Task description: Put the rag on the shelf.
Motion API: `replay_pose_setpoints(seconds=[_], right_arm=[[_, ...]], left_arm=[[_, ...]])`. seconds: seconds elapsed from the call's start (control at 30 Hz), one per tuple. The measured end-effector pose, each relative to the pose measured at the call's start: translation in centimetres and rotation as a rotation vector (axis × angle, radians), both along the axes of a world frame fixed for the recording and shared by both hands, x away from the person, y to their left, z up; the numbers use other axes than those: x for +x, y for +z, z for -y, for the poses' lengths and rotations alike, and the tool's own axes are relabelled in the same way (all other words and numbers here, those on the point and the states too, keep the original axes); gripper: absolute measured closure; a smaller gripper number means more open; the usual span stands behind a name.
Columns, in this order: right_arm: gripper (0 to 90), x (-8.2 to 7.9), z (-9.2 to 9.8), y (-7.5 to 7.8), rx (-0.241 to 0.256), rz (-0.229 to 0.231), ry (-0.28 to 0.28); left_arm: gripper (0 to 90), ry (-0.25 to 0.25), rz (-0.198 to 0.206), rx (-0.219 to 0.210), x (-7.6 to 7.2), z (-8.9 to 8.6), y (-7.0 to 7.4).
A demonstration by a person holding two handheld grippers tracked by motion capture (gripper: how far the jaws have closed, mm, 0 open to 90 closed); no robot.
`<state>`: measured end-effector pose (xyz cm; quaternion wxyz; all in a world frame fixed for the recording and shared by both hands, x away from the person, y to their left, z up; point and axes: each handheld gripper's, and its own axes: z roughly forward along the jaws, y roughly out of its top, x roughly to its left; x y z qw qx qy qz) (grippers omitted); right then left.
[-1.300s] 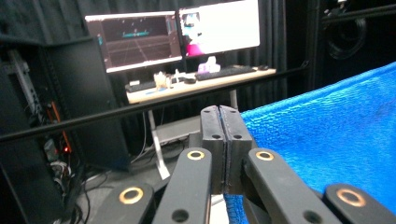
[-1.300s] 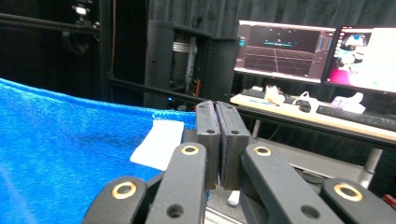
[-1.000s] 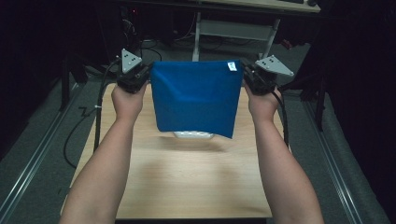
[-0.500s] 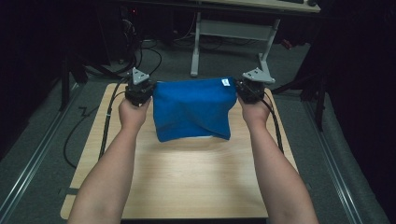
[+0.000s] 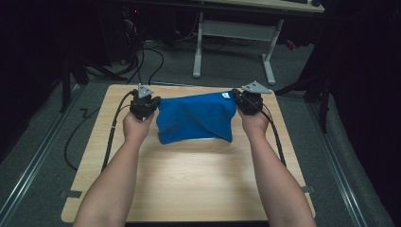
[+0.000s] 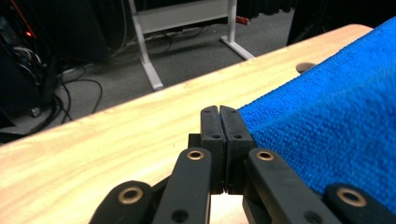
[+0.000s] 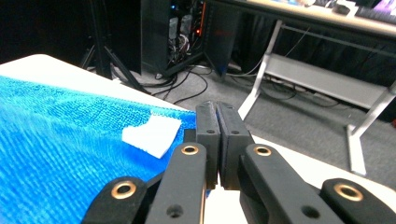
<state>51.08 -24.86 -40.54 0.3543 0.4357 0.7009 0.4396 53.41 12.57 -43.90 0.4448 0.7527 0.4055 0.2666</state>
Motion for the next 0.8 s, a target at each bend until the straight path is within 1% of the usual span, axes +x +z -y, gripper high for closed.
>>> replay_pose_setpoints(seconds=[0.03,0.07,0.1,0.13,0.17,0.2,0.23,0.27,0.3,0.33,0.4,0.43,0.47,0.5,0.6,0.7,0.73,0.8], right_arm=[[89.3,0.0,0.0,0.0,0.000,0.000,0.000],[89.3,-0.1,0.2,-0.7,0.006,-0.013,-0.002],[89.3,-0.2,0.3,-0.9,0.004,-0.017,-0.003],[89.2,-0.2,0.4,-1.3,0.005,-0.021,0.001],[89.2,-0.2,0.4,-1.3,0.005,-0.021,0.001],[89.2,-0.2,0.4,-1.5,0.007,-0.024,0.000],[89.2,-0.3,0.5,-1.9,0.013,-0.032,0.000],[89.2,-0.4,0.5,-2.4,0.020,-0.042,0.001],[89.2,-0.5,0.6,-2.7,0.021,-0.047,0.002],[89.1,-0.5,0.6,-3.0,0.026,-0.057,0.003],[89.2,-0.6,0.6,-3.2,0.028,-0.061,0.005],[89.2,-0.6,0.6,-3.5,0.033,-0.066,0.006],[89.1,-0.7,0.6,-4.2,0.043,-0.082,0.007],[89.1,-0.8,0.6,-4.4,0.046,-0.087,0.007],[89.1,-0.9,0.5,-5.0,0.042,-0.104,0.009],[89.1,-1.0,0.4,-5.5,0.040,-0.110,0.016],[89.1,-1.0,0.3,-5.6,0.037,-0.115,0.012],[89.1,-1.1,0.4,-5.9,0.042,-0.118,0.009]], left_arm=[[89.8,-0.006,-0.009,-0.002,-0.1,0.1,-0.4],[89.8,-0.011,-0.015,0.000,-0.2,0.2,-0.8],[89.8,-0.011,-0.015,0.000,-0.2,0.2,-0.8],[89.8,-0.017,-0.026,-0.001,-0.4,0.2,-1.4],[89.8,-0.017,-0.026,-0.001,-0.4,0.2,-1.4],[89.8,-0.019,-0.034,-0.003,-0.5,0.3,-1.8],[89.7,-0.024,-0.047,0.004,-0.5,0.3,-2.1],[89.8,-0.029,-0.049,0.015,-0.8,0.3,-2.5],[89.8,-0.031,-0.055,0.010,-1.0,0.3,-2.8],[89.8,-0.032,-0.063,0.009,-1.1,0.2,-3.0],[89.7,-0.032,-0.069,0.008,-1.2,0.2,-3.3],[89.7,-0.033,-0.080,0.011,-1.4,0.1,-3.6],[89.7,-0.036,-0.089,0.010,-1.6,0.1,-3.9],[89.7,-0.036,-0.092,0.007,-1.8,0.0,-4.1],[89.7,-0.040,-0.106,0.002,-2.2,0.0,-4.6],[89.7,-0.043,-0.110,0.001,-2.4,0.1,-4.9],[89.7,-0.047,-0.124,0.004,-2.5,0.1,-5.3],[89.7,-0.050,-0.132,0.013,-2.6,0.2,-5.6]])
